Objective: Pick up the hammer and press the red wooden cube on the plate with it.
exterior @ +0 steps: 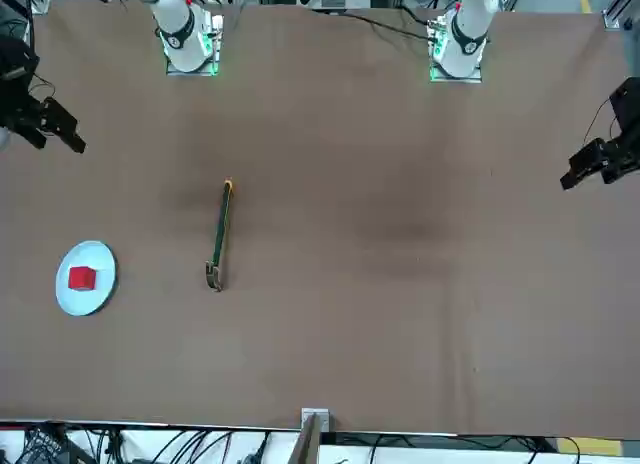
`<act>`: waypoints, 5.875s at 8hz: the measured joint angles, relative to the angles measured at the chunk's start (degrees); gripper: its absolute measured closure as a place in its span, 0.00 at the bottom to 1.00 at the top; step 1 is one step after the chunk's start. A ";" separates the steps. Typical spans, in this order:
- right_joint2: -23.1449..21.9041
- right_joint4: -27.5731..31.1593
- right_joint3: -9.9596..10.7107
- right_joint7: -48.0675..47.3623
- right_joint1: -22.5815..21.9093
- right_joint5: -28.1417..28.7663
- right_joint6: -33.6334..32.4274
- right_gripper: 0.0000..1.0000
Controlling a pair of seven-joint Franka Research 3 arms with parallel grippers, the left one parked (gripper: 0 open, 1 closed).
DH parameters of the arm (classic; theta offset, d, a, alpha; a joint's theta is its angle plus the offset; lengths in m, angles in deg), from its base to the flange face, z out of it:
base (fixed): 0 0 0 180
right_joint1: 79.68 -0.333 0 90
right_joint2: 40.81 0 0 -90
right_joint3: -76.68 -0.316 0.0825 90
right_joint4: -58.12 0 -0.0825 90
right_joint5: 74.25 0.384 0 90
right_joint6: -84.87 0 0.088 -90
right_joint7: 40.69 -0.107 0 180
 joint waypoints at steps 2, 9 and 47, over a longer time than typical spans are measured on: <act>0.33 -0.03 -0.03 0.00 -0.09 0.01 0.00 0.00; 11.63 4.31 -0.66 -9.53 -10.62 2.15 15.50 0.00; 35.99 2.70 23.14 12.27 -4.29 18.19 32.70 0.78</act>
